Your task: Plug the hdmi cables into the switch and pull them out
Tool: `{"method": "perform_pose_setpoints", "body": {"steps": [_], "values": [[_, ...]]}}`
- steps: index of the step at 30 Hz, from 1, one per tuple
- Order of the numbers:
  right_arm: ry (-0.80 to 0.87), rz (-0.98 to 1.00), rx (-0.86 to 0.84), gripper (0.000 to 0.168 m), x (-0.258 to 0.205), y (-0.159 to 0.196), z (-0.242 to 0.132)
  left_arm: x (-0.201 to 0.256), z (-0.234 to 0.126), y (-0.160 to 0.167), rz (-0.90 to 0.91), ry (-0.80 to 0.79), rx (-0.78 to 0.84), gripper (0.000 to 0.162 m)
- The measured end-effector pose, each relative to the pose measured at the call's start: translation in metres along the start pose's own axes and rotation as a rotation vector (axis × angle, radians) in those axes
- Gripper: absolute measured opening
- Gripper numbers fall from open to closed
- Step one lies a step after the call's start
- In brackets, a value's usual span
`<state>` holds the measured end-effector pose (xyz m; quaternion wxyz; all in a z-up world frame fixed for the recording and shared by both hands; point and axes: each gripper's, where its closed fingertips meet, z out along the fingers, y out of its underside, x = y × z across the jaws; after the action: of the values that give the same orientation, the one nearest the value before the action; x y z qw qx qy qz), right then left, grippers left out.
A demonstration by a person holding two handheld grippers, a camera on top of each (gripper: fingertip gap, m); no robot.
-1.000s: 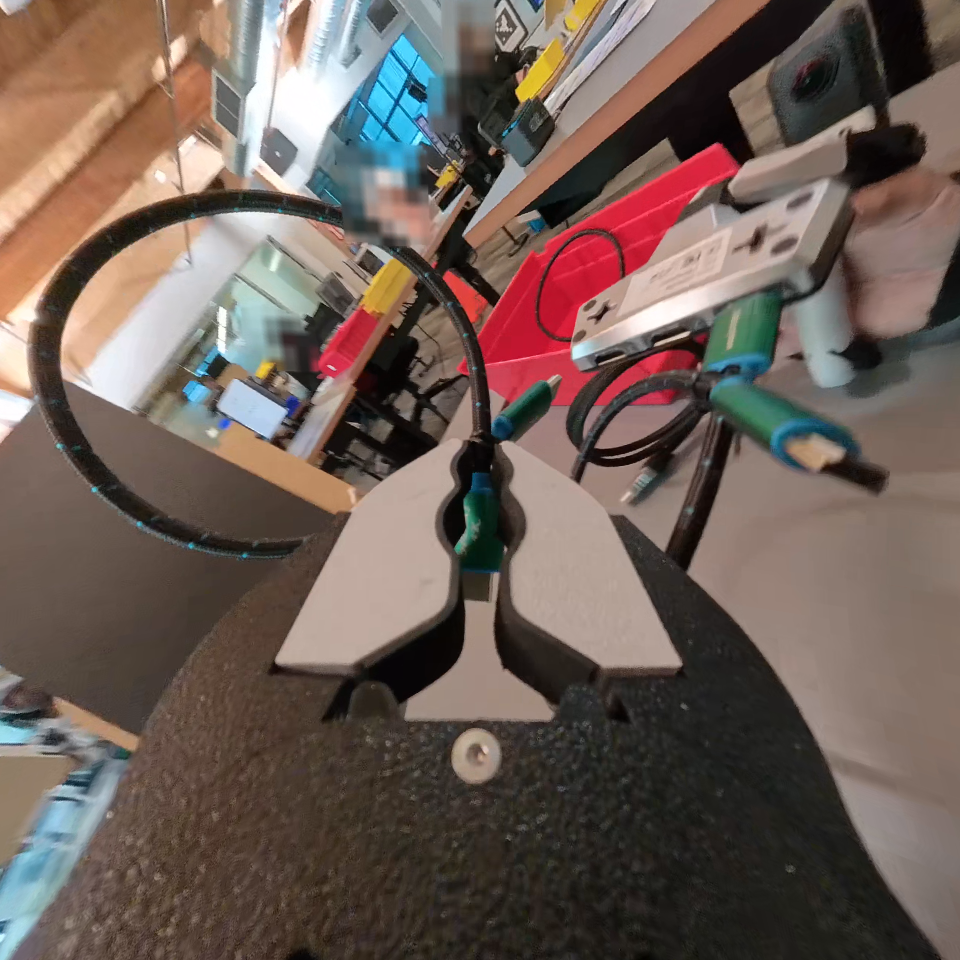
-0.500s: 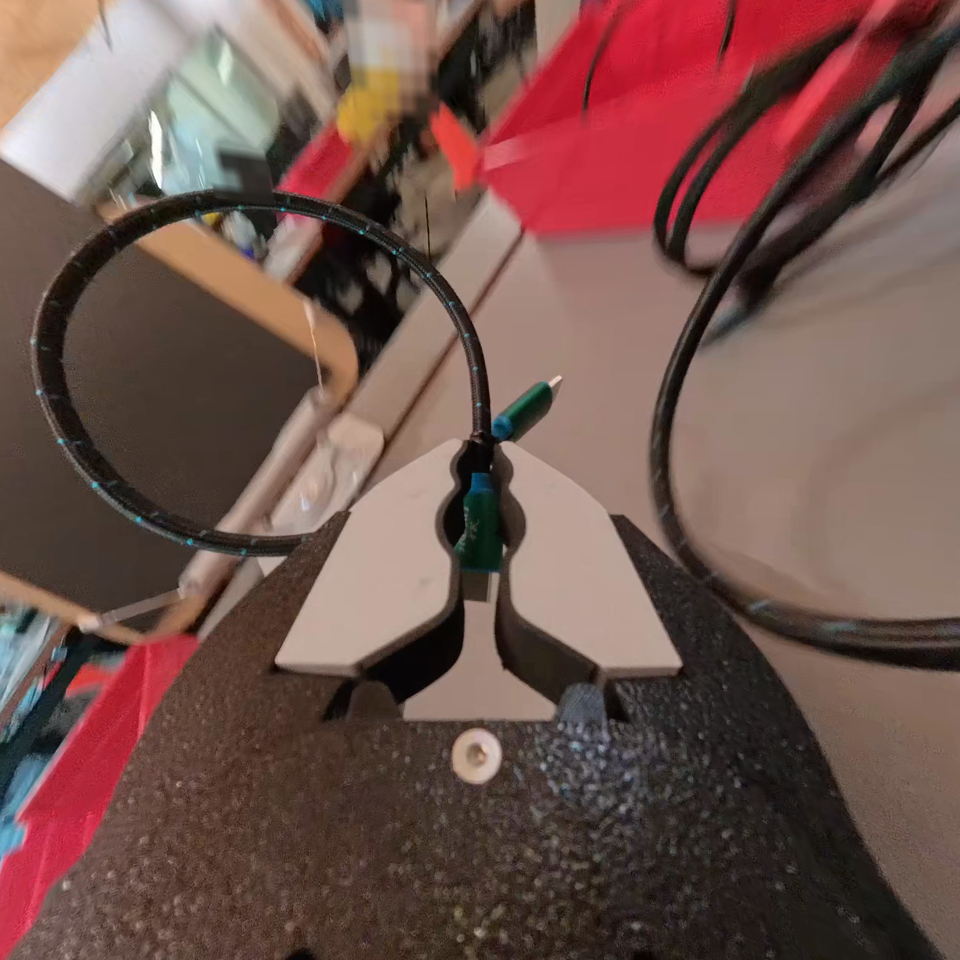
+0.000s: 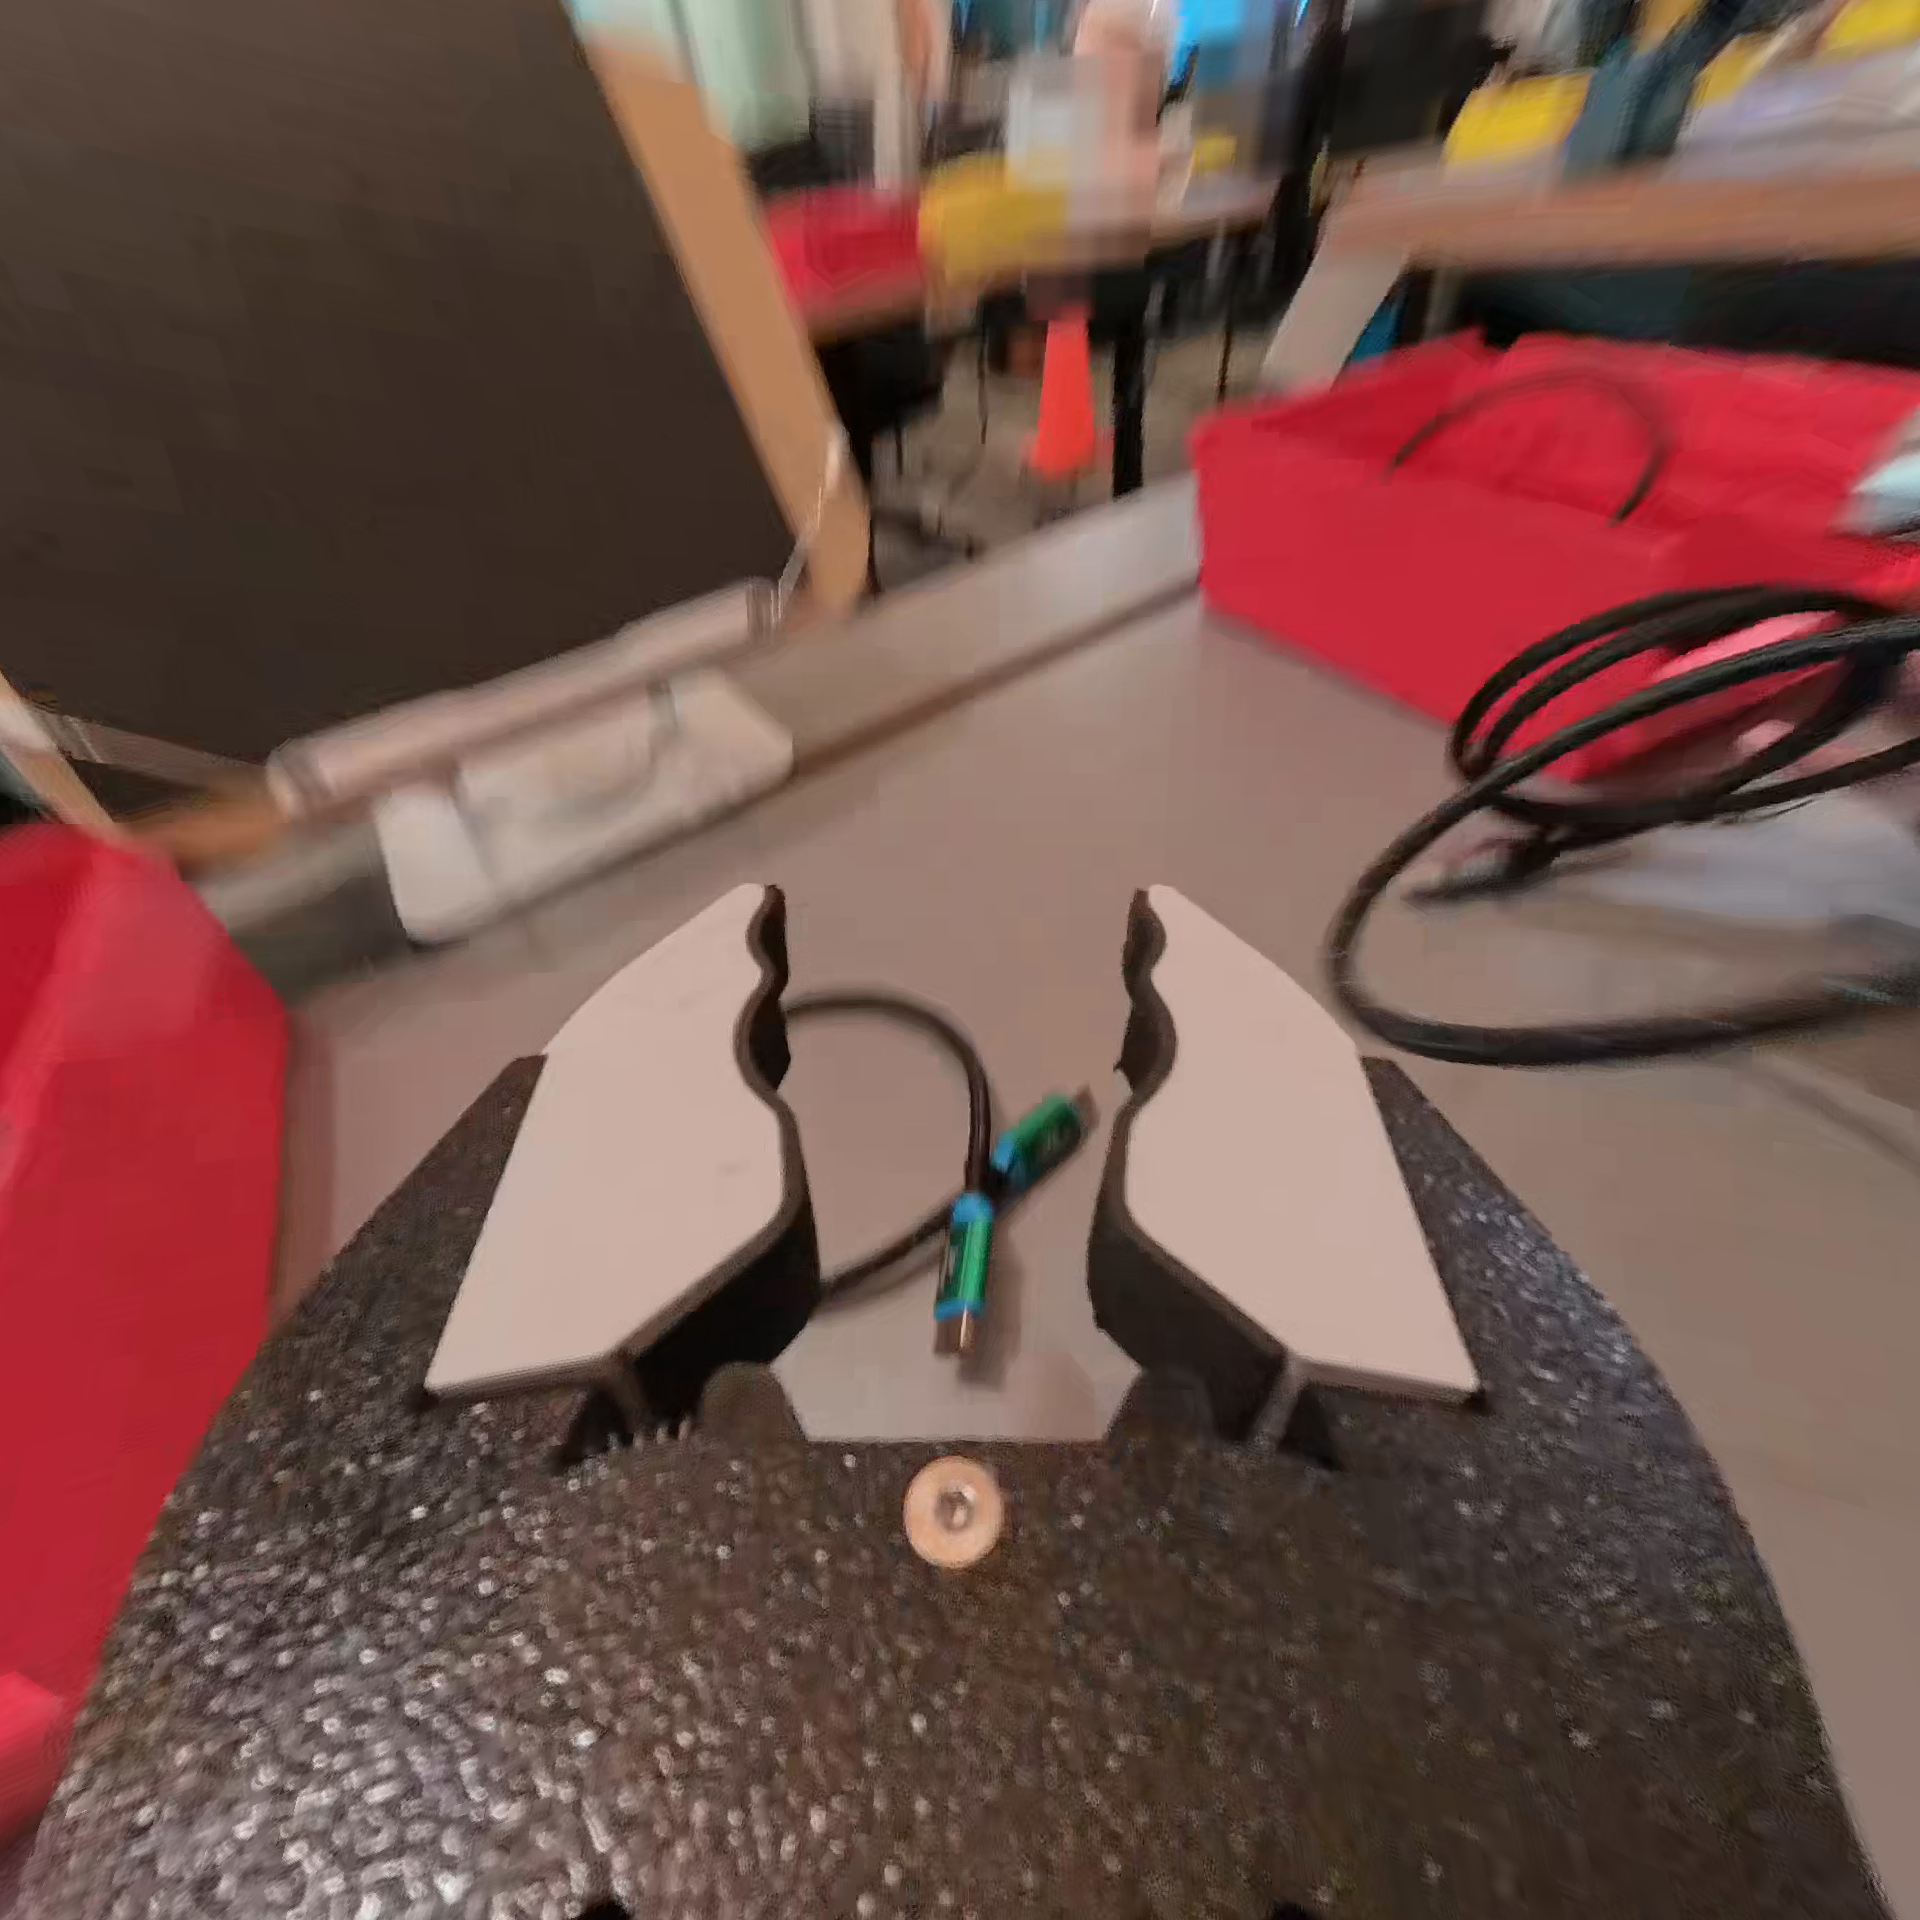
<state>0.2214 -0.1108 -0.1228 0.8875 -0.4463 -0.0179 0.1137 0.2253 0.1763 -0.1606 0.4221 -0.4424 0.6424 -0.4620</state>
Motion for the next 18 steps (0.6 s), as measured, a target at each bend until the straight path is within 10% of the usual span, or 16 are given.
{"method": "perform_pose_setpoints", "body": {"steps": [7,11,18], "values": [[0.245,0.24,0.016,0.011,0.034,-0.021,0.016,0.104,-0.073,-0.077,0.643,-0.01,0.413,0.074],[0.375,0.329,0.047,0.011,0.039,-0.026,0.033,0.138,-0.045,-0.056,0.568,-0.069,0.406,0.061],[0.279,0.577,0.053,0.012,0.019,-0.021,0.055,0.158,0.006,-0.084,0.486,0.056,0.484,0.087]]}}
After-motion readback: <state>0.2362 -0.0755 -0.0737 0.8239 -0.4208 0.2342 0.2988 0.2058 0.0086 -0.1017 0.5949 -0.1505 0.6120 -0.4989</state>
